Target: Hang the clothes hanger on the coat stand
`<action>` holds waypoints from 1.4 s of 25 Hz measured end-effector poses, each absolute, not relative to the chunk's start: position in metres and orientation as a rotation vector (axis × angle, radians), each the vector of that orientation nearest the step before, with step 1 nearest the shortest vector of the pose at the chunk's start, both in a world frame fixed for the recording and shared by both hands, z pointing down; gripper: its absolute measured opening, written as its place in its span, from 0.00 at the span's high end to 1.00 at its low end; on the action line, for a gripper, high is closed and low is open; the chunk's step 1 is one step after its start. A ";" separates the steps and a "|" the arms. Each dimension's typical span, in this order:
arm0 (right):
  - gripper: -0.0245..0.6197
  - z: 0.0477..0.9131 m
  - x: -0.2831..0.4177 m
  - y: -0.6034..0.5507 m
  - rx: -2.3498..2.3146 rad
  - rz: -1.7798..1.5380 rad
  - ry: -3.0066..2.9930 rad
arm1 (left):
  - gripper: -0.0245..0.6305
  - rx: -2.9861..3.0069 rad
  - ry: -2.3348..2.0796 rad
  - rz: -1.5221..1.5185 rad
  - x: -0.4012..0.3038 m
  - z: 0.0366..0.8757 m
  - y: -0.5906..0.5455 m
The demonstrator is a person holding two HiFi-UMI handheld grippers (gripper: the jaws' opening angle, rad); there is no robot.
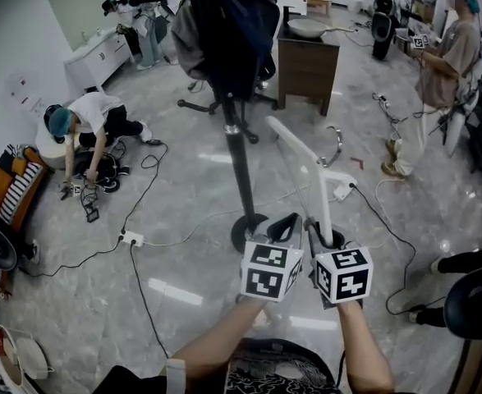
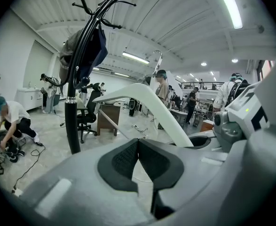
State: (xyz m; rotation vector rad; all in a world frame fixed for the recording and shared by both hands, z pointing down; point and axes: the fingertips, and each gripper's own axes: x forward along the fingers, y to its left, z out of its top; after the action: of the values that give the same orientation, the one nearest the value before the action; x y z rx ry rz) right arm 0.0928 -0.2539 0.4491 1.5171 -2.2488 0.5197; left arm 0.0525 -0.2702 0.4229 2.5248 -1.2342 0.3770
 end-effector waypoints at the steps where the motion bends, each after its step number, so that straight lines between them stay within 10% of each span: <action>1: 0.91 0.450 0.090 -0.260 1.519 0.518 -2.241 | 0.95 2.527 -1.232 0.375 0.049 0.422 -0.276; 35: 0.91 0.482 0.072 -0.399 1.161 0.397 -2.292 | 0.95 2.292 -1.535 0.308 0.032 0.440 -0.389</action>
State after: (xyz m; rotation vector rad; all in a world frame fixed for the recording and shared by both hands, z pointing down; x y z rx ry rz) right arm 0.0720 -0.3994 0.4815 1.1606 -2.2917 0.3966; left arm 0.0318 -0.3886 0.4403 2.2924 -1.5351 0.3079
